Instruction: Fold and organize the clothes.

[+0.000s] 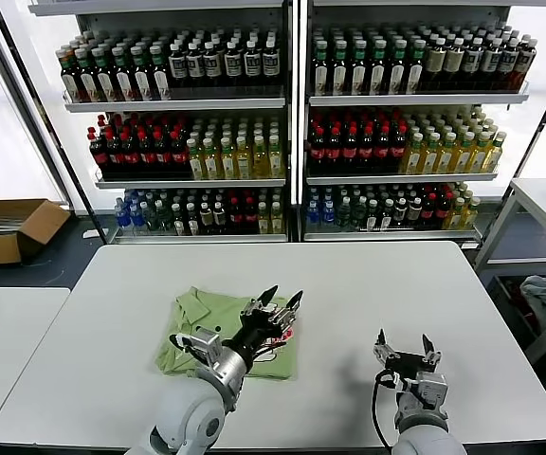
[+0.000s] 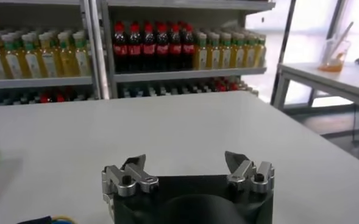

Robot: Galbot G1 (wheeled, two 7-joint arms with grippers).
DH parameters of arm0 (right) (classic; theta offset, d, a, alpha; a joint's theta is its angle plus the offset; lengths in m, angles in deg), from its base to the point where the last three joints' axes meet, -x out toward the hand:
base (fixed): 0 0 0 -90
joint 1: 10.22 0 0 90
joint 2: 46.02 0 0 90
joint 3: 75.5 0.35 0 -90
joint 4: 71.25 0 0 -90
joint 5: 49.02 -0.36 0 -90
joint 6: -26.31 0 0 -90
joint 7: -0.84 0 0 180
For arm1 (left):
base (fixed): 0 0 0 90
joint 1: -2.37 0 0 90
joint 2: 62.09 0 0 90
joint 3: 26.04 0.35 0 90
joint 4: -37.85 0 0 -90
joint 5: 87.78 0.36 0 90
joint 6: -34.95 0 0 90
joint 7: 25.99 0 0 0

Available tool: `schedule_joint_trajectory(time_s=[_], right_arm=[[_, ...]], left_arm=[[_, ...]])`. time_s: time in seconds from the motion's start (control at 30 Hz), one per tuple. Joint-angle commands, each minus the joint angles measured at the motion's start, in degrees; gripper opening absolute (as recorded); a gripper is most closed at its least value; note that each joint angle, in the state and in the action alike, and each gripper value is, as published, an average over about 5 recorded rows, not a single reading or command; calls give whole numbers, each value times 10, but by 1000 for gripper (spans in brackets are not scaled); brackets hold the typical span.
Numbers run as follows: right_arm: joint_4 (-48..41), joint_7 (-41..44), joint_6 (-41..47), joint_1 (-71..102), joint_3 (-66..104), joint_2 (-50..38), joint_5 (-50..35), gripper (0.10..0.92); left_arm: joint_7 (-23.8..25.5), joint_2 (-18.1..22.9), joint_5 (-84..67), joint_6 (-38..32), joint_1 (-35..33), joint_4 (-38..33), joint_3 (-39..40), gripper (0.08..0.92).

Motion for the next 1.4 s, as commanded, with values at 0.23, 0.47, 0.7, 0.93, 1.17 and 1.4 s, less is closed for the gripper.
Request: schedule_joint_trajectory(time_s=[0.23,0.47,0.7,0.93,1.17,1.4], right_arm=[[-45,-4,60,-166,-178,-33,-311,823],[-124,-50,59,-240,-242,-24,-341,823],[-164,-69,58,-249,-248,-2,-332,789],[-179,-78,57,-242,-255,11,-308,744],[-166,-80,57,-234,-254,13,-273,551],[-156,-85,57,-222,-247,7,-250,352]], left_arm=[[-102,-63,42,84,-47,-49,-163,771],[-101,-77,47,81,-89,-60,-219,822],[-102,-75,47,79,-104,-59,-236,823],[-103,-74,46,81,-98,-48,-232,823],[-105,-72,43,82,-97,-45,-231,823],[-104,-65,43,82,-102,-56,-230,823]])
